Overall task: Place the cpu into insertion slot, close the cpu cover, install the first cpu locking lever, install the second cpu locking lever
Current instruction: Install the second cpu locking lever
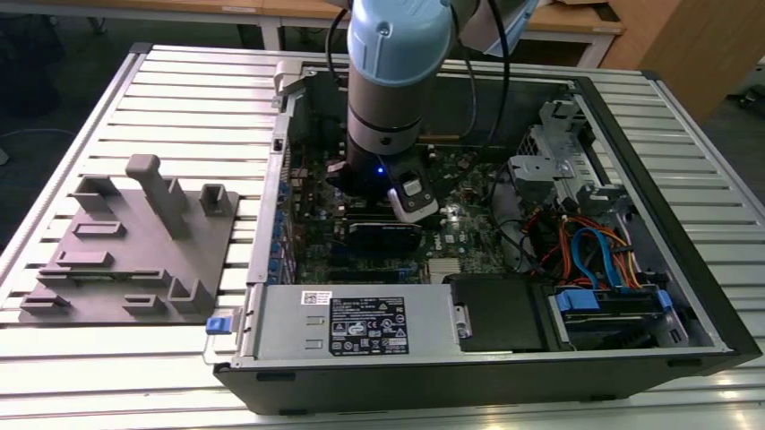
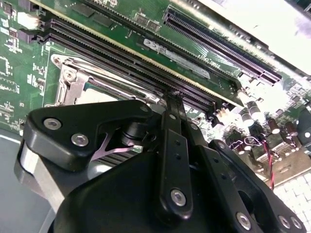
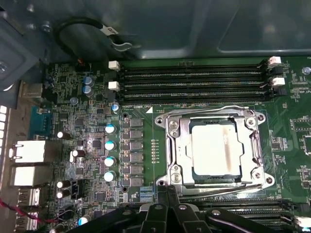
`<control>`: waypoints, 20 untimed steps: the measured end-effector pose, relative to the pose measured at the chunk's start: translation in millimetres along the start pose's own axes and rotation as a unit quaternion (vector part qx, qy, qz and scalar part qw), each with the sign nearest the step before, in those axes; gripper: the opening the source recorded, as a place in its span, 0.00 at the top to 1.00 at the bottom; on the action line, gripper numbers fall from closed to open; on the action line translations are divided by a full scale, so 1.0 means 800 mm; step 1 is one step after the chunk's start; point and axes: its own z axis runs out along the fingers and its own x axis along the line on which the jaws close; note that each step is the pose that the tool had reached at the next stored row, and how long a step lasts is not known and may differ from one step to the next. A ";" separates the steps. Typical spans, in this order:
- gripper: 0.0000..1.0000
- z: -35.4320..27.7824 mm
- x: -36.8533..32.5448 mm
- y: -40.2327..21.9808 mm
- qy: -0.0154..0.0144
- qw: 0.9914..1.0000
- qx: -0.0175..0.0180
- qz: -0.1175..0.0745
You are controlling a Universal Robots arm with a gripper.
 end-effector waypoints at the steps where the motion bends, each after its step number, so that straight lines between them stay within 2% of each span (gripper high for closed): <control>1: 0.90 -0.0001 0.0000 0.0000 0.000 1.000 0.000 0.000; 5: 0.90 -0.0016 0.0001 -0.0001 0.000 1.000 0.000 0.000; 13: 0.90 -0.0114 0.0002 0.0022 0.000 1.000 0.000 0.000; 20: 0.90 -0.0126 0.0000 0.0003 0.000 1.000 -0.001 0.000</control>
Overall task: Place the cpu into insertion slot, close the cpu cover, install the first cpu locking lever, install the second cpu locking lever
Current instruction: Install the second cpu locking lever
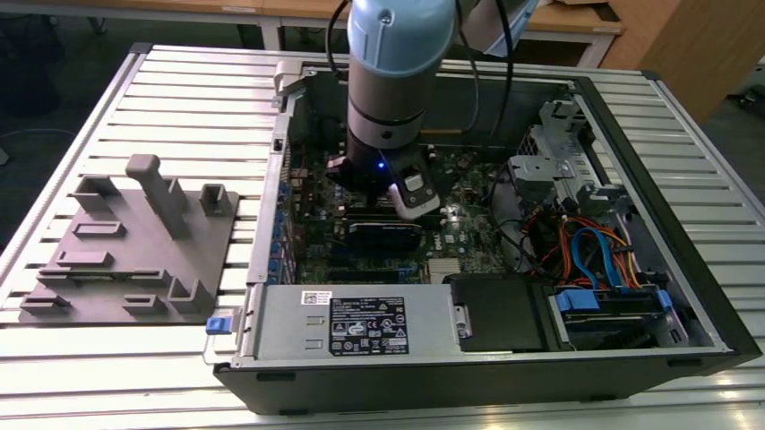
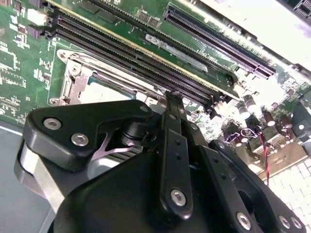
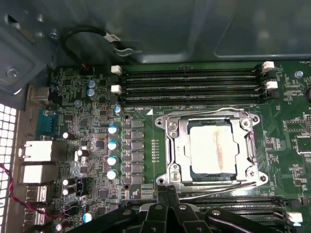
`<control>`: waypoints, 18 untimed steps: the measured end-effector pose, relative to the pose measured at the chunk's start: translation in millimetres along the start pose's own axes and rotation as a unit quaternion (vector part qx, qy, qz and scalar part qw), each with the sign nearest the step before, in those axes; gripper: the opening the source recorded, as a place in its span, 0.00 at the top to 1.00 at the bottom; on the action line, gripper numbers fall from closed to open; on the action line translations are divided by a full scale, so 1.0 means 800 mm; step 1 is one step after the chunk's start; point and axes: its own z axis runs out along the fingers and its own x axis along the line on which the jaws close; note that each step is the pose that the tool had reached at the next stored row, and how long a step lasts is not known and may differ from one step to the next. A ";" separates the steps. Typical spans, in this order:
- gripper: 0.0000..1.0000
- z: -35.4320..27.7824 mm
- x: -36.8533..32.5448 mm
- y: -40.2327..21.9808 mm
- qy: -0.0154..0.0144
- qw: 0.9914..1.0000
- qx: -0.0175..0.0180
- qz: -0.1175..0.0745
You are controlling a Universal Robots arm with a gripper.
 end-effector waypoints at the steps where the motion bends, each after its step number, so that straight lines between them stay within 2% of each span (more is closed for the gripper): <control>1: 0.90 -0.0003 0.0000 -0.0015 0.000 1.000 -0.001 0.000; 9: 0.90 -0.0023 -0.0004 -0.0101 0.000 1.000 -0.016 0.002; 14: 0.90 -0.0002 -0.0008 -0.0125 0.000 1.000 -0.020 0.002; 18: 0.90 0.0049 -0.0009 -0.0137 0.001 1.000 -0.025 0.002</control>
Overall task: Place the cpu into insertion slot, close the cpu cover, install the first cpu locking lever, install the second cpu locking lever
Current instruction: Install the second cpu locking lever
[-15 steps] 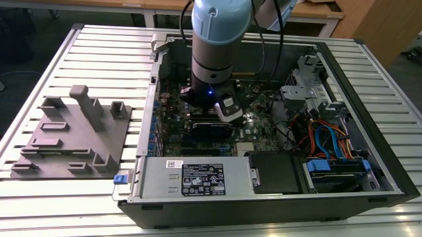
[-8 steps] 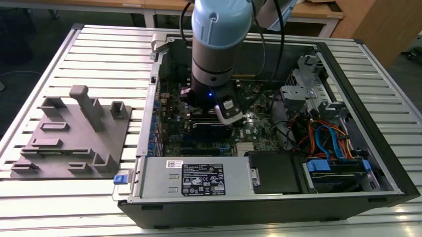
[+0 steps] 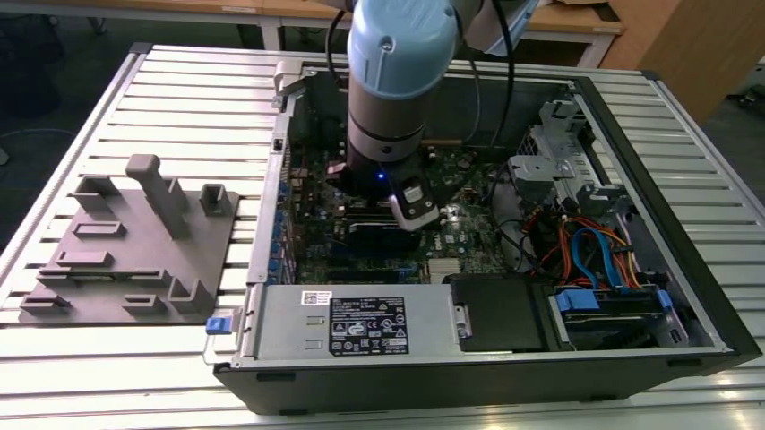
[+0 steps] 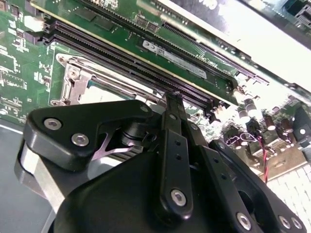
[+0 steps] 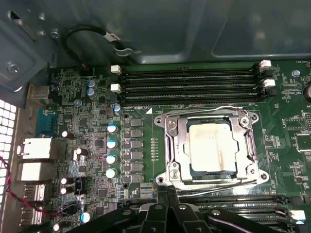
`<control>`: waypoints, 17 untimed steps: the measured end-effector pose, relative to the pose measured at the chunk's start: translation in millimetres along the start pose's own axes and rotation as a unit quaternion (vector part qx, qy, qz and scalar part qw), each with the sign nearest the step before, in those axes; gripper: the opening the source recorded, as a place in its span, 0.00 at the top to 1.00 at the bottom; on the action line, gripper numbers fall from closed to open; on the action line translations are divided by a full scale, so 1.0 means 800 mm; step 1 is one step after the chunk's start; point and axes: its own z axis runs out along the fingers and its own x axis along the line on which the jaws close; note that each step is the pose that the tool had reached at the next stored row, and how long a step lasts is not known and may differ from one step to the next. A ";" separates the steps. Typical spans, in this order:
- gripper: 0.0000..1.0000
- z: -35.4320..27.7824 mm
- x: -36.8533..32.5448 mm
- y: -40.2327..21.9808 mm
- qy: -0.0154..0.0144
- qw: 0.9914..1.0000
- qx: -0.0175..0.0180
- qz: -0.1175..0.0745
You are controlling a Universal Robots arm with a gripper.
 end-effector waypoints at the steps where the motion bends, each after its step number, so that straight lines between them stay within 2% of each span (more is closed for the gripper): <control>1: 0.90 0.0011 0.0000 -0.0003 0.000 1.000 -0.002 0.000; 3: 0.90 0.0032 -0.0001 -0.0008 0.000 1.000 -0.008 0.000; 7: 0.90 0.0070 -0.0001 -0.0020 0.001 1.000 -0.017 0.000; 10: 0.90 0.0078 -0.0002 -0.0022 0.001 1.000 -0.026 0.000; 11: 0.90 0.0084 -0.0001 -0.0023 0.001 1.000 -0.028 0.000; 14: 0.90 0.0118 -0.0003 -0.0031 0.001 1.000 -0.031 0.000; 17: 0.90 0.0130 -0.0003 -0.0037 0.002 1.000 -0.031 0.000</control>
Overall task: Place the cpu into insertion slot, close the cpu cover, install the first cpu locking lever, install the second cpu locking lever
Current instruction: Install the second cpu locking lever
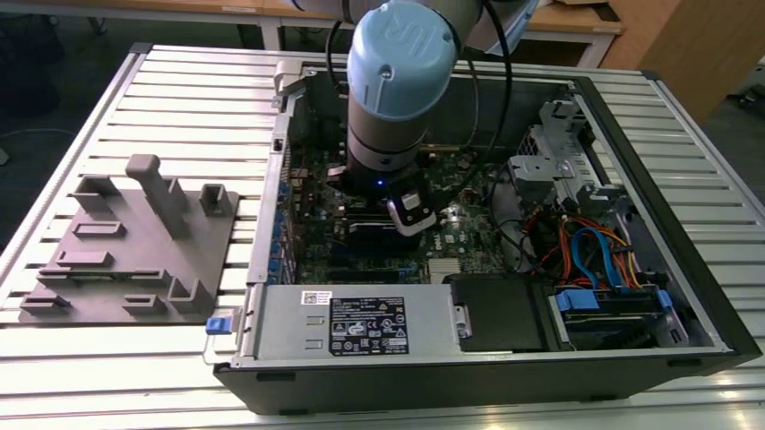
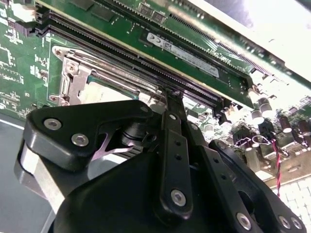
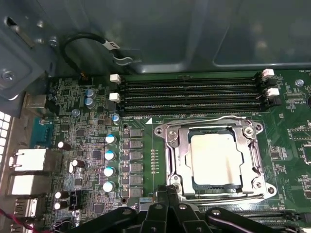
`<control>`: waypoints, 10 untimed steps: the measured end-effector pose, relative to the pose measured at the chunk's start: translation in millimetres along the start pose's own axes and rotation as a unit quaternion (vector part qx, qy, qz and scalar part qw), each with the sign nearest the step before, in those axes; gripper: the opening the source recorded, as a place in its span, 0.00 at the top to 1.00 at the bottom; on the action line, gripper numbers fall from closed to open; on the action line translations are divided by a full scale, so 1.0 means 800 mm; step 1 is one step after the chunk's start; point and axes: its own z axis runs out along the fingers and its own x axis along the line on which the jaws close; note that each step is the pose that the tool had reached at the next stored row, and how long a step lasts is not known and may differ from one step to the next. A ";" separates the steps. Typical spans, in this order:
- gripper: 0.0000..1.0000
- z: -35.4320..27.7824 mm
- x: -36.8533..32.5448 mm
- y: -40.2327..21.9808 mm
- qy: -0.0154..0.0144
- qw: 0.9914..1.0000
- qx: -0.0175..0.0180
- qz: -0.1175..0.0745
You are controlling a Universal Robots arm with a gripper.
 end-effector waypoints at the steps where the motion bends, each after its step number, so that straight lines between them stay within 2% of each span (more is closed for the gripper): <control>1: 0.90 0.0001 0.0000 0.0000 0.000 1.000 0.000 0.000; 6: 0.90 -0.0001 0.0011 0.0004 0.000 1.000 0.000 0.000; 10: 0.90 -0.0033 0.0028 0.0015 0.000 1.000 0.000 0.000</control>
